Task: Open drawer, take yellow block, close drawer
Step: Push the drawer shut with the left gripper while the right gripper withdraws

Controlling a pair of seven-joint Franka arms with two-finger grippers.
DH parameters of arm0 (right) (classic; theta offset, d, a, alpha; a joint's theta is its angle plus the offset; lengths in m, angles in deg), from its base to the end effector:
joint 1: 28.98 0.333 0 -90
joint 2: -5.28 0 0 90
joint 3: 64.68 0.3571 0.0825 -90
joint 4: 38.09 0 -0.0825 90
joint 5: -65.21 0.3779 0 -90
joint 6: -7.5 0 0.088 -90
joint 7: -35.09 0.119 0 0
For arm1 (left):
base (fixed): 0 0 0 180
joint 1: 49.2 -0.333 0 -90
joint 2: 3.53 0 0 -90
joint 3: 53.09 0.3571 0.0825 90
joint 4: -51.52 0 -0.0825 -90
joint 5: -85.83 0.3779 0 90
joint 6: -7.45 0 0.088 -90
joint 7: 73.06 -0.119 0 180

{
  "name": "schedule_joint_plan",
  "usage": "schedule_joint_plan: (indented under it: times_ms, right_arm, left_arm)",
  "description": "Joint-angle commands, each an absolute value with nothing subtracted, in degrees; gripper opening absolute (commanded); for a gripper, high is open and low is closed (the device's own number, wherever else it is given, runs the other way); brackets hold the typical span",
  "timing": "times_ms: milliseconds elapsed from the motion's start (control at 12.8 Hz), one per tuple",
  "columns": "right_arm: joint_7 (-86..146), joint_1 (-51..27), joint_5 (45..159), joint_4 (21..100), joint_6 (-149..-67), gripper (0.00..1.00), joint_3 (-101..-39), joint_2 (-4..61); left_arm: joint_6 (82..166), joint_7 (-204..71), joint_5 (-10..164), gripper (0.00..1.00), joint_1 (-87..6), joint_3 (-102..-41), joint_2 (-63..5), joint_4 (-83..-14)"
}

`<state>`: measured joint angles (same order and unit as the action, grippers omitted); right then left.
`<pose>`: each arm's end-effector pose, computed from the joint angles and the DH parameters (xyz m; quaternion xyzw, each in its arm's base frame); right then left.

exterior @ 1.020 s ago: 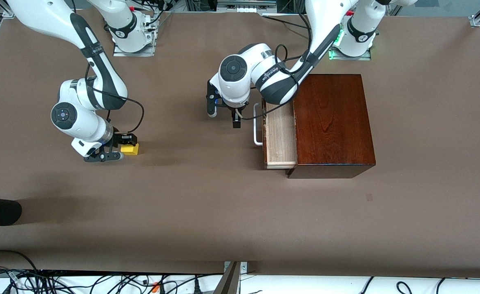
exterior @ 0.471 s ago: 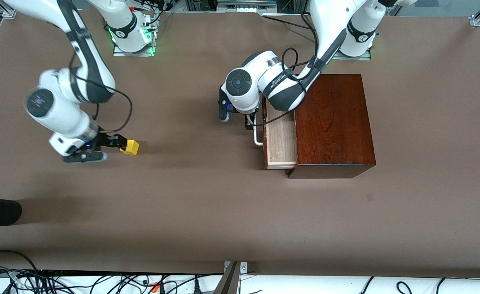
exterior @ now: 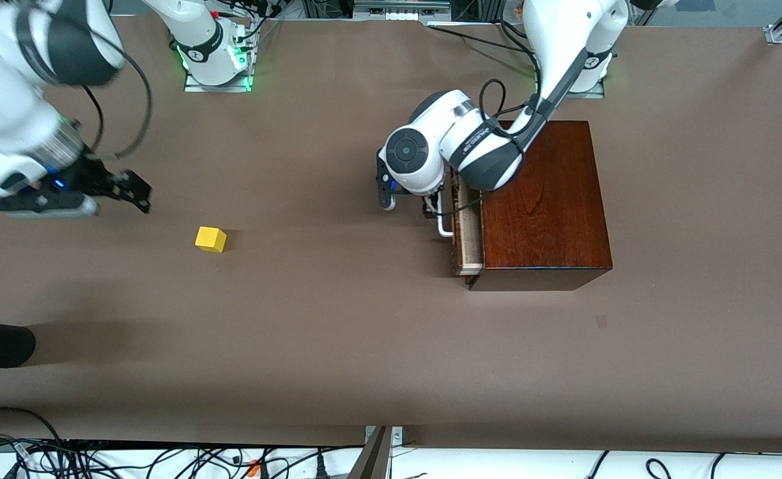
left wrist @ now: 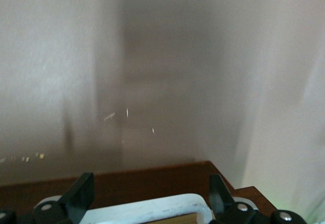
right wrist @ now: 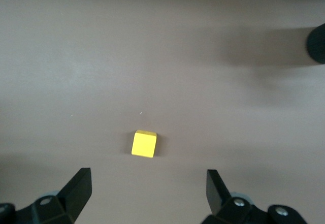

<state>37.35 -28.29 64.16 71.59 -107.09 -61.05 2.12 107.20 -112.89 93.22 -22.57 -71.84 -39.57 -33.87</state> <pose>0.5508 0.0410 0.5602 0.9972 0.0212 0.0708 0.0063 0.5135 -0.4475 0.3194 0.7184 -0.6732 -0.1728 0.0297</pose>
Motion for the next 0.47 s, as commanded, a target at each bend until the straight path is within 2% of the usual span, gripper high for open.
schedule_joint_plan:
  times_ms: [0,392]
  right_arm:
    - [37.7,-28.8,64.2,62.5,-97.7,1.0,-60.8,3.4]
    - [36.5,-28.8,67.0,61.2,-93.8,1.0,-62.8,2.5]
  left_arm:
    - [104.5,-113.8,96.0,1.0,-24.4,-72.0,-37.9,-34.3]
    - [103.7,-115.4,96.7,1.0,-25.5,-72.4,-37.9,-34.0]
